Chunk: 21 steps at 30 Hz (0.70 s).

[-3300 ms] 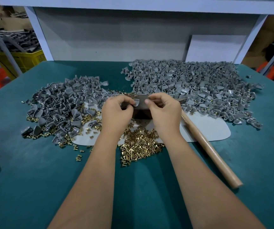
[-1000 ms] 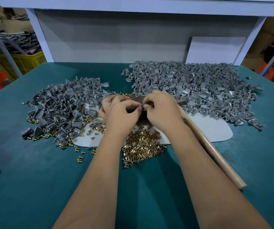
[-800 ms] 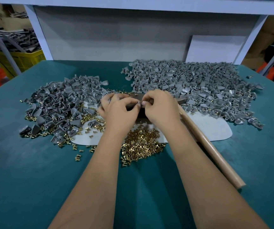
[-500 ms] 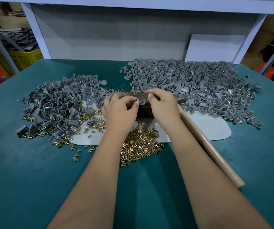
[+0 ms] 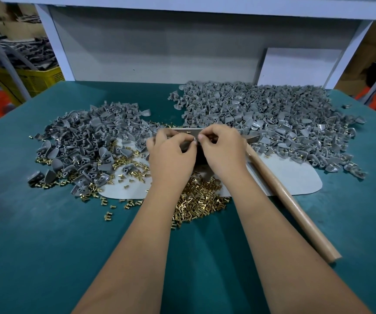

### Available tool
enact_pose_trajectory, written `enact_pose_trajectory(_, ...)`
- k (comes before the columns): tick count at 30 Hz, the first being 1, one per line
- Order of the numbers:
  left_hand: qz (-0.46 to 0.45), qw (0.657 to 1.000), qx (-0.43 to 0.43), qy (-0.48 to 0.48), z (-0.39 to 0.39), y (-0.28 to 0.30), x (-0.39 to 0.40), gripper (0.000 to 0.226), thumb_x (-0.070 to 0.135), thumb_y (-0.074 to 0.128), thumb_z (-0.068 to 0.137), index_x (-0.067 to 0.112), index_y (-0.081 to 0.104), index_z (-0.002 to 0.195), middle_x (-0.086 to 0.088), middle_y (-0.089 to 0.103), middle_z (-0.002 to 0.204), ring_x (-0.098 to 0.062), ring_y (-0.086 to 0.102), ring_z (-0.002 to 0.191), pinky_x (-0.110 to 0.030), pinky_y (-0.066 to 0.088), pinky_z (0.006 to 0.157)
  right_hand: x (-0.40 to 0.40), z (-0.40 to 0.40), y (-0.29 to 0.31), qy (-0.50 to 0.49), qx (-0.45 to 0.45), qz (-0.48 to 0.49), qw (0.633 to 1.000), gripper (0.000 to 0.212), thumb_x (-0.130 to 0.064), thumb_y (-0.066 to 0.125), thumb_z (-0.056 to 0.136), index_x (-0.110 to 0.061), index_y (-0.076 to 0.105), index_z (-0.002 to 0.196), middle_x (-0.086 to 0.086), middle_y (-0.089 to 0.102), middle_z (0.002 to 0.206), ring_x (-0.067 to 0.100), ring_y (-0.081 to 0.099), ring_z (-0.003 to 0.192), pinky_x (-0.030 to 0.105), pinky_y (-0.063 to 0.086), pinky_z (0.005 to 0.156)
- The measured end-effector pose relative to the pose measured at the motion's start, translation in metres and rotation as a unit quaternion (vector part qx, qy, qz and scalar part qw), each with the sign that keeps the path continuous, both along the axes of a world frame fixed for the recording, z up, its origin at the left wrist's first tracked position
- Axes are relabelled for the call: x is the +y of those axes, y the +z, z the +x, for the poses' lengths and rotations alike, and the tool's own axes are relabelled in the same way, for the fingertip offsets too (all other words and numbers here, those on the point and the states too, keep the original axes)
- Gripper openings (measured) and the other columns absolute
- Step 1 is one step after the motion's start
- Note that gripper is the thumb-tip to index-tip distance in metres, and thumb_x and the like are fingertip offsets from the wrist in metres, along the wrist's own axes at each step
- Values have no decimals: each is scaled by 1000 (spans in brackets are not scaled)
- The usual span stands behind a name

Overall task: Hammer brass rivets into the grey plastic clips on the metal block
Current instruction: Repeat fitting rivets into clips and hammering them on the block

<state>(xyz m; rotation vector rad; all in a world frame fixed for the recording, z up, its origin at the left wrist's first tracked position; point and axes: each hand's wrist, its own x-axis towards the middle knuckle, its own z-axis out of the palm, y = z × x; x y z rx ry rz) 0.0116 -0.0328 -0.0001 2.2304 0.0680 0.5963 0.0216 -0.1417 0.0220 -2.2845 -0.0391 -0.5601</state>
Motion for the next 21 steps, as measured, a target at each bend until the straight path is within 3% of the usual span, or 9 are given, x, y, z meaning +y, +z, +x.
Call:
enact_pose_trajectory(5, 31, 999, -16, 18, 2, 0, 0, 18, 38, 63, 91, 32, 75, 102, 4, 58, 128, -25, 31, 125, -35, 30, 104, 1, 3, -4, -43, -9, -26, 999, 7, -31, 64, 87, -28, 70, 87, -6, 63, 99, 20, 47, 105, 38, 36, 91)
enact_pose_trajectory(13, 22, 999, 12, 22, 4, -1, 0, 15, 46, 61, 90, 41, 73, 97, 14, 57, 129, -23, 30, 127, -39, 24, 102, 6, 6, -7, -34, -56, -14, 998, 13, -12, 65, 85, -17, 68, 73, -9, 54, 79, 14, 42, 90, 24, 27, 75)
enact_pose_trajectory(21, 28, 999, 37, 20, 5, 1, 1, 15, 48, 59, 91, 44, 73, 97, 16, 55, 133, -23, 26, 130, -39, 19, 101, 4, 7, -7, 1, -74, -32, 997, 13, -5, 65, 83, -10, 67, 72, 0, 60, 81, 14, 42, 88, 22, 27, 71)
